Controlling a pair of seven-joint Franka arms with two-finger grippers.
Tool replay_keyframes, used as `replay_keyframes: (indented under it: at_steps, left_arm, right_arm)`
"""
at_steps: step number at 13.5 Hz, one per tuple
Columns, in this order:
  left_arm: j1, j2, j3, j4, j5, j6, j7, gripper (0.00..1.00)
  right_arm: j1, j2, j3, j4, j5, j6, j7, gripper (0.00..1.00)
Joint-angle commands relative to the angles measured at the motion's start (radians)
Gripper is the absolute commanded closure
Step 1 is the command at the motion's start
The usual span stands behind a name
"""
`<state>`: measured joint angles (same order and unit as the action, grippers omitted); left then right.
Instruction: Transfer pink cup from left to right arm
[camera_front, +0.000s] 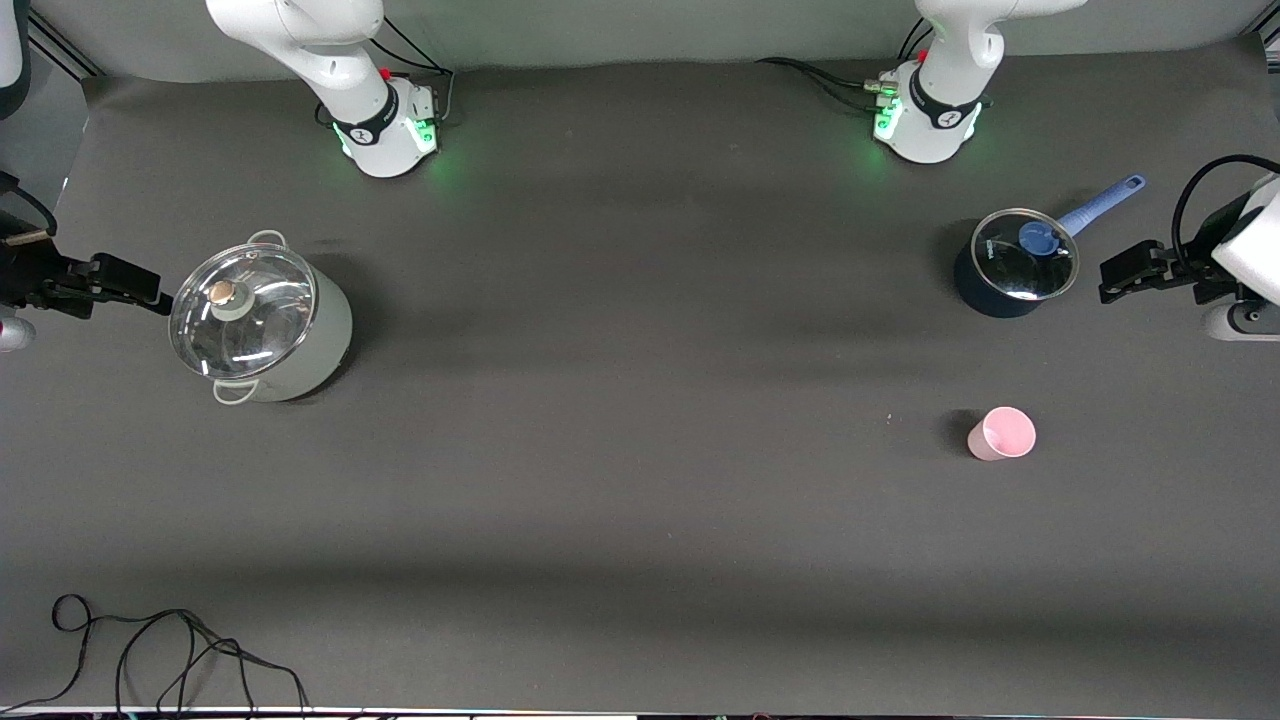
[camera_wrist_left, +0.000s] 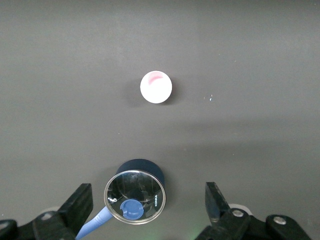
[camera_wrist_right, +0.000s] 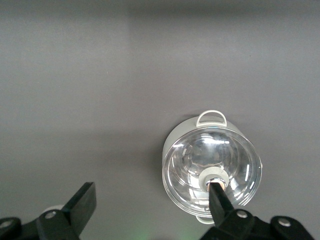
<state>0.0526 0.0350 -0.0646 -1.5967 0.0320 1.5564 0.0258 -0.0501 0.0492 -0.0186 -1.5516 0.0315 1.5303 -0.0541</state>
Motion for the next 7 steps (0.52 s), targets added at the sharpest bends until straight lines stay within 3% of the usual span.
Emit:
replay_keyframes:
  at_steps: [1, 7]
  left_arm:
    - [-0.014, -0.01, 0.014, -0.008, 0.0, -0.001, 0.009, 0.0]
    - [-0.014, -0.01, 0.014, -0.009, 0.0, 0.001, 0.009, 0.0]
  right_arm:
    - [-0.007, -0.008, 0.005, 0.01, 0.018, -0.012, 0.005, 0.0]
    - [-0.008, -0.006, 0.005, 0.01, 0.013, -0.007, 0.002, 0.0]
